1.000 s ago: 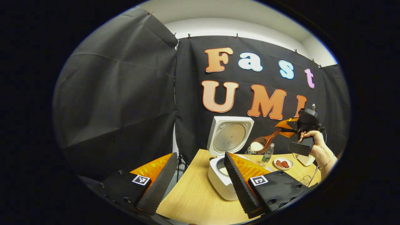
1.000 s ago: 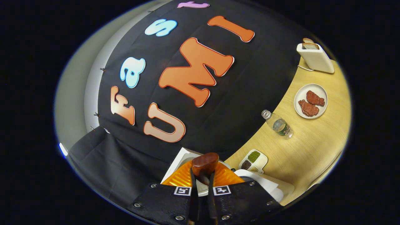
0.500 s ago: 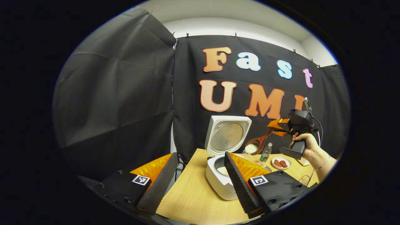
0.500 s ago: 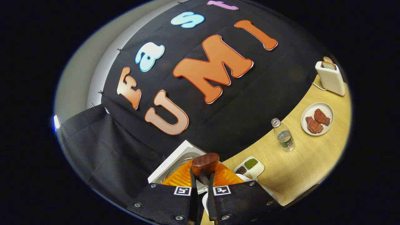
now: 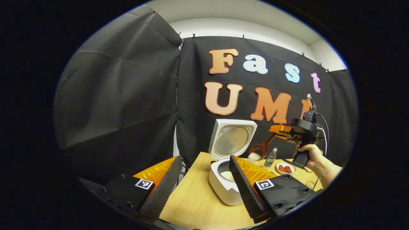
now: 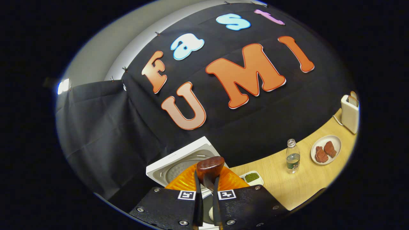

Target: Close the left gripper, press the button to open the rice cooker; take a wooden spoon from the chopstick holder with the right hand, scoop a spoonful of rice and pour it into the rice cooker, then put the wooden spoon back into the chopstick holder.

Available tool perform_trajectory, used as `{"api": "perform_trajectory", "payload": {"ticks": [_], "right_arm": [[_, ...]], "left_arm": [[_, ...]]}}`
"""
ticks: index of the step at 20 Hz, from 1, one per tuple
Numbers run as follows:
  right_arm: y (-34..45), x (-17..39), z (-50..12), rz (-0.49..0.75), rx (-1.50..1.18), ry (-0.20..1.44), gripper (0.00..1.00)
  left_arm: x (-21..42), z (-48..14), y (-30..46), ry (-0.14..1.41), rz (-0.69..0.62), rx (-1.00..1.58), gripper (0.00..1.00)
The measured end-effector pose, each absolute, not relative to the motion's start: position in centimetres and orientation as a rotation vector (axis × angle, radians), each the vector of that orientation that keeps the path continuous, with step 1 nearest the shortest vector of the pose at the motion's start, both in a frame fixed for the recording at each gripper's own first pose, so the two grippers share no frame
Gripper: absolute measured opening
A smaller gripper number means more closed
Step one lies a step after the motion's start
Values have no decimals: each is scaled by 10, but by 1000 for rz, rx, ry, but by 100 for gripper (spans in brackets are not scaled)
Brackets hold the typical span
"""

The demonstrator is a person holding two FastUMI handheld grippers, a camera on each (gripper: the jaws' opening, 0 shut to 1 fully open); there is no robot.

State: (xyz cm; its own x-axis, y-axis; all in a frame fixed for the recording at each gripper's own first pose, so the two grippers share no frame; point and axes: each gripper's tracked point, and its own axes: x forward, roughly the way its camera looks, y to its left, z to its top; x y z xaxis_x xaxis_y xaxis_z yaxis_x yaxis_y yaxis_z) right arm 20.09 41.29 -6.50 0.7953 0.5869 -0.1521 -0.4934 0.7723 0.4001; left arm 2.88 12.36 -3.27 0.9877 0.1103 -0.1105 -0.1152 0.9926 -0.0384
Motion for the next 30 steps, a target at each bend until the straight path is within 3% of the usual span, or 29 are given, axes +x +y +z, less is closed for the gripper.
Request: {"api": "perform_trajectory", "payload": {"ticks": [15,22,30], "right_arm": [[442,160,-67,761,-10,120,11],[413,162,-61,726,217,192,11],[289,160,-36,586,378,189,11]], "left_arm": [[22,-40,128,116,120,-48,100],[18,-36,124,106,119,-62,100],[23,-31,104,76,81,-86,100]]}}
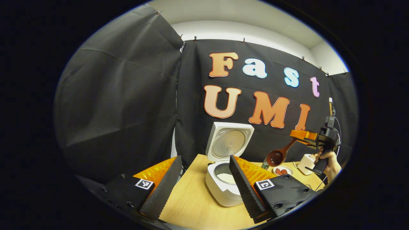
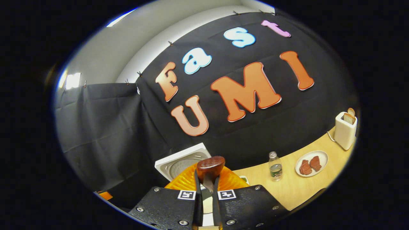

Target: Close the left gripper, press the button to open the rice cooker; take a wooden spoon from the chopstick holder with the right hand, scoop a spoonful of rice and pour it into the rice cooker, then put the wooden spoon back into the chopstick holder.

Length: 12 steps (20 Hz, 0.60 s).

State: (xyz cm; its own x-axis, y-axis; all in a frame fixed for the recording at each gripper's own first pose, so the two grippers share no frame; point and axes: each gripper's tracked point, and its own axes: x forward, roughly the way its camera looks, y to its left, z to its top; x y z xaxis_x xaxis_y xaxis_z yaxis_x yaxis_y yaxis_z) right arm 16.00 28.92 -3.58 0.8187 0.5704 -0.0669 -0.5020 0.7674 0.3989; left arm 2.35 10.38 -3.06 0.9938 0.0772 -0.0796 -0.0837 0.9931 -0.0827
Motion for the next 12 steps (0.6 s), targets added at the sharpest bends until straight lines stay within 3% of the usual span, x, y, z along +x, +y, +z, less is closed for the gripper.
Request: {"api": "perform_trajectory", "payload": {"ticks": [12], "right_arm": [[42,128,-78,225,382,210,11]], "left_arm": [[28,-30,80,78,44,-80,100]]}}
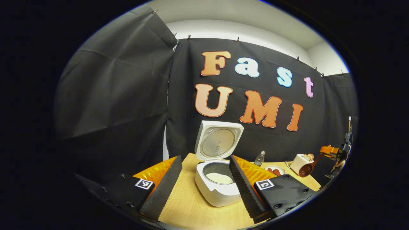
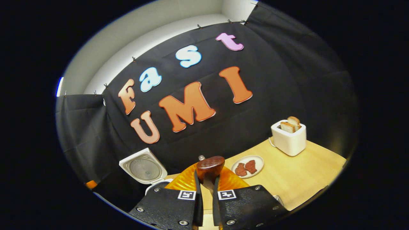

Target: Close the left gripper, press the button to open the rice cooker; take a wooden spoon from the chopstick holder with the right hand, scoop a spoonful of rice and pour it into the rice cooker, then put the wooden spoon back into the chopstick holder.

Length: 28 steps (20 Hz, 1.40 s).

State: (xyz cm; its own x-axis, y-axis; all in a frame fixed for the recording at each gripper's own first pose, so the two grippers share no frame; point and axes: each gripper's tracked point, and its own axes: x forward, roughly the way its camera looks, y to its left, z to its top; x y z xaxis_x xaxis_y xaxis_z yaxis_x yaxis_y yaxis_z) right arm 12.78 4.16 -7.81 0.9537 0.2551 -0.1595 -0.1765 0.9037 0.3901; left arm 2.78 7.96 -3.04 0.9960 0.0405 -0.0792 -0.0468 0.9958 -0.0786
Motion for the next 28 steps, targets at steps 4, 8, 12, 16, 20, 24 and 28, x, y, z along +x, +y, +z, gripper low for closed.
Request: {"api": "perform_trajectory", "payload": {"ticks": [4,8,12,16,20,24,28], "right_arm": [[-15,112,-118,120,364,250,11],[-38,111,-154,81,405,293,11],[-40,120,-203,61,411,361,11],[-38,129,-239,55,451,411,11],[-38,136,-257,51,476,427,11],[-45,140,-263,48,539,424,11],[-50,133,-264,40,551,437,19]], "left_arm": [[20,-22,78,60,44,-70,100],[19,-27,75,64,58,-61,100],[13,-38,62,99,56,-65,100],[13,-39,42,110,40,-56,100],[12,-40,28,112,30,-42,100],[11,-41,23,123,30,-45,100],[13,-42,16,128,27,-42,100]]}}
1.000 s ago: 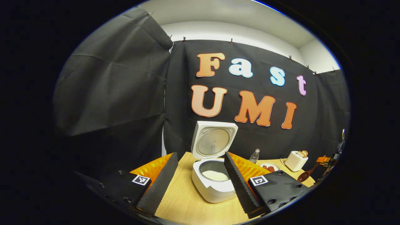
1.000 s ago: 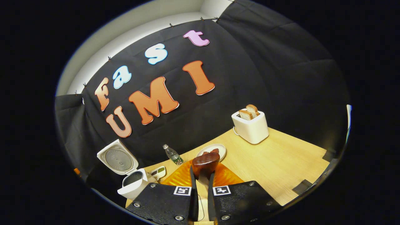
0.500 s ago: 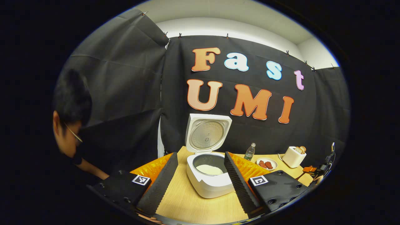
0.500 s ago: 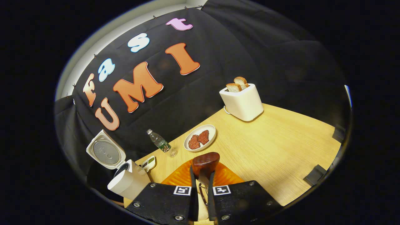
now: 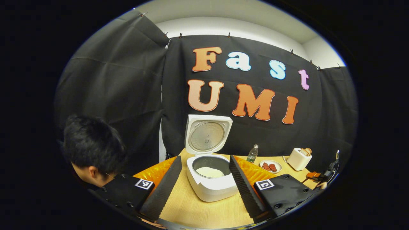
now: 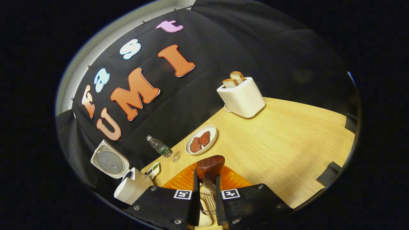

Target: Close the left gripper, press the button to open the rice cooker; take a wooden spoon from the chopstick holder with the right hand, scoop a spoonful of rice and pour it into the rice cooker, then put the wooden spoon back into the chopstick holder.

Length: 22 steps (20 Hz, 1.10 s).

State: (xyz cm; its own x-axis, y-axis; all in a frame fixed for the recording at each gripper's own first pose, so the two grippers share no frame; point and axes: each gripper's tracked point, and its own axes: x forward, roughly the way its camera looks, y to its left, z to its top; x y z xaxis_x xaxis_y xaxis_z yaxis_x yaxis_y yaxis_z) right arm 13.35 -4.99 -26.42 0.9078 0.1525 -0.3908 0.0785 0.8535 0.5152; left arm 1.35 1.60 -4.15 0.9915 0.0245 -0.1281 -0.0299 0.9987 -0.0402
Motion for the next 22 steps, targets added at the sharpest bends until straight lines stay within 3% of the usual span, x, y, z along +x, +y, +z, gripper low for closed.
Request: {"api": "perform_trajectory", "payload": {"ticks": [3,6,8,9,11,22], "right_arm": [[-60,128,-262,6,503,442,26],[-73,122,-248,-21,490,425,42],[-84,117,-239,-51,461,406,64],[-89,114,-235,-69,432,400,83],[-103,112,-231,-109,352,406,95],[-110,93,-162,-100,274,339,95]], "left_arm": [[19,-39,9,125,18,-47,100],[29,-34,1,119,3,-57,100],[37,-31,-1,115,1,-58,100],[42,-28,-3,114,0,-58,100],[56,-22,-3,111,8,-49,100],[198,78,14,38,72,-87,100]]}}
